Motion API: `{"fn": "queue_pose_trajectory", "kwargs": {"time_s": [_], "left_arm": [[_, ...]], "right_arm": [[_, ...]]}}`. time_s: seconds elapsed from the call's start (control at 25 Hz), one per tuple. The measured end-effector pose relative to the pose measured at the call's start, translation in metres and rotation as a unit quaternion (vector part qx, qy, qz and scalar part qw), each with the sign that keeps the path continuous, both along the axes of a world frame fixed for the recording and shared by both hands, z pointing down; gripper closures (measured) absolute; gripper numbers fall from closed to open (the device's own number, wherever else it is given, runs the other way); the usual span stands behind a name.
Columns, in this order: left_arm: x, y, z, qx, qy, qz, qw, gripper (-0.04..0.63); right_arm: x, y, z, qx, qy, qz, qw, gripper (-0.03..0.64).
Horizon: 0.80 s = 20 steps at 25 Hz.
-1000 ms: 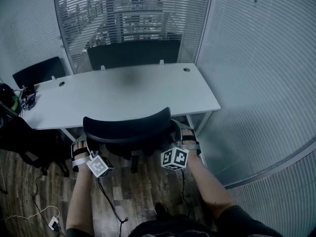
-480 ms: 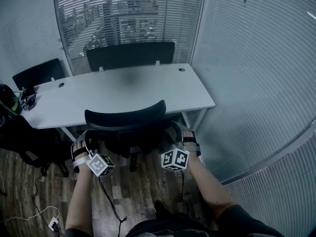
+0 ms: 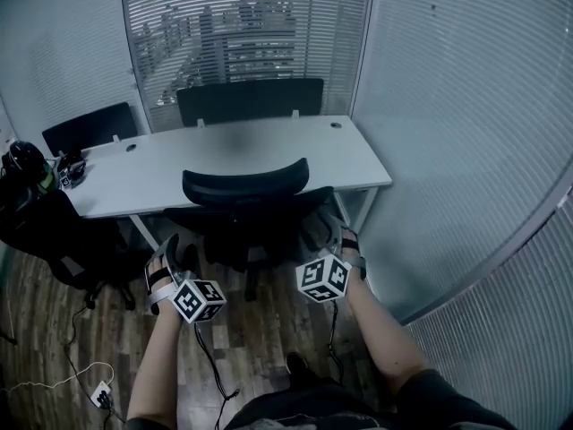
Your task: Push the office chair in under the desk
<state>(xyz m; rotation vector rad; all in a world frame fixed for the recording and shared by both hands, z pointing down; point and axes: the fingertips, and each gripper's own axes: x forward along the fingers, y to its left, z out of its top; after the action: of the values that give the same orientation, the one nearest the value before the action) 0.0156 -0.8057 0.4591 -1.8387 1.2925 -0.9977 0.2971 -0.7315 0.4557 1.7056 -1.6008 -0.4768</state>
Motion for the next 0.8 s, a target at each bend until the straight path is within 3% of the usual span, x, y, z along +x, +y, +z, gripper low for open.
{"fn": "queue_pose_trajectory", "kwargs": {"time_s": [0.2, 0.32, 0.6, 0.8], "left_arm": [[-0.019, 0.053, -0.013, 0.001, 0.041, 0.011, 0.9991, 0.419], [-0.031, 0.08, -0.012, -0.006, 0.066, 0.016, 0.9977, 0.46], [-0.055, 0.136, -0.019, -0.025, 0.123, 0.021, 0.9918, 0.56], [-0.058, 0.173, -0.017, -0.043, 0.161, 0.042, 0.9851, 0.58]], "right_arm": [[-0.034, 0.047, -0.018, 0.027, -0.01, 0.012, 1.0, 0.495], [-0.052, 0.075, -0.02, 0.029, -0.021, 0.018, 0.999, 0.545], [-0.074, 0.138, -0.018, 0.021, -0.066, 0.044, 0.997, 0.584], [-0.083, 0.184, -0.014, 0.004, -0.107, 0.062, 0.992, 0.591]]}}
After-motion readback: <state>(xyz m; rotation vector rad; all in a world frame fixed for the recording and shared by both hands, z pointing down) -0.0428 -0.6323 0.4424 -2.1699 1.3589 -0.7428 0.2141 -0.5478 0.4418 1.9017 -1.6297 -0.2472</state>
